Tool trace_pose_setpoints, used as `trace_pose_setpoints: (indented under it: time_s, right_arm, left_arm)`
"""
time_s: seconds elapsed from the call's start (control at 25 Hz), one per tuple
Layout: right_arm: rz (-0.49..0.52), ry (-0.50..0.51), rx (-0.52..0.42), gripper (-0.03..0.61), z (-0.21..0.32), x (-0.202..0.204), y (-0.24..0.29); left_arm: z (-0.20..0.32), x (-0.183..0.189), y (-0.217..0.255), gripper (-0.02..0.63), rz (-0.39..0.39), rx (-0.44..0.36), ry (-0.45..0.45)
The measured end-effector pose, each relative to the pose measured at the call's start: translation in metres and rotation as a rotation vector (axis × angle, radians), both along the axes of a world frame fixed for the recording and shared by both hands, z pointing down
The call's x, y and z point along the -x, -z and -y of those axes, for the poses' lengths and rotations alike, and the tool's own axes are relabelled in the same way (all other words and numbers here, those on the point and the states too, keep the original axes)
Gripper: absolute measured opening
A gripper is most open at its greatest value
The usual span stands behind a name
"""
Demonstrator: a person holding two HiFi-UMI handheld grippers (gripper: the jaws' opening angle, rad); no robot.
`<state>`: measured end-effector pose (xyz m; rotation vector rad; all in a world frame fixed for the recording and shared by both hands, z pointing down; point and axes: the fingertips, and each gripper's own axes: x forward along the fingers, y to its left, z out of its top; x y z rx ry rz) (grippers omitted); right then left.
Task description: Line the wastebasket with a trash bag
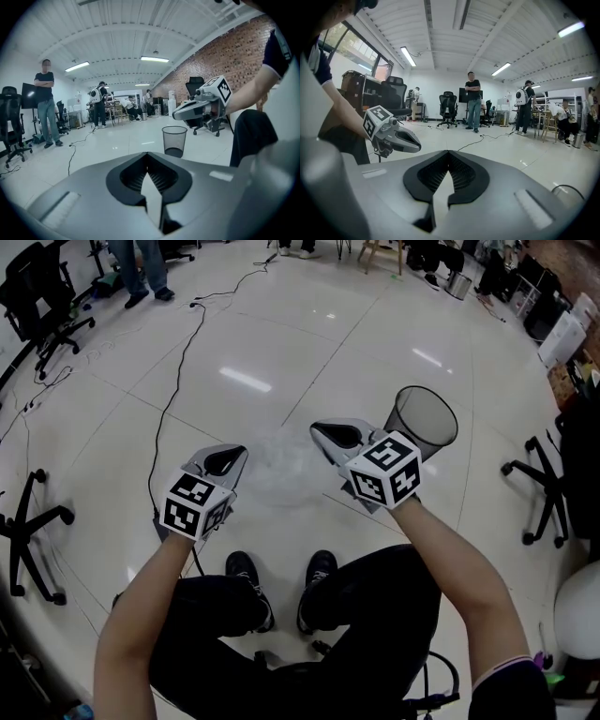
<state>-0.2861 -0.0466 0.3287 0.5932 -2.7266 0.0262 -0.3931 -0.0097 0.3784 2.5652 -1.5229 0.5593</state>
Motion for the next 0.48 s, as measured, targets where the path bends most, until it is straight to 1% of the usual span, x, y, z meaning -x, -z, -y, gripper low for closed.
trace_pose_setpoints:
  time_s: [0.12,0.24,0.36,0.48]
  right_arm:
    - [-0.007,-0.005,0.006,0.002,0.005,-0.009,-0.002]
    - [-0.028,-0.01,0.016,0.002,0.01,-0.019,-0.016]
    - [-0.048,-0.024,0.027,0.002,0.015,-0.031,-0.042]
    - [-0.055,-0.054,0.06,0.002,0.018,-0.041,-0.076]
  left_arm:
    - [-0.003,0.004,-0.006,0.012,0.007,0.013,0.016]
    - [-0.01,0.002,-0.022,0.012,0.004,0.042,0.028]
    - [-0.021,-0.009,-0.047,0.012,-0.005,0.082,0.023]
    - [-0.028,-0.021,-0.077,0.012,-0.01,0.123,0.012]
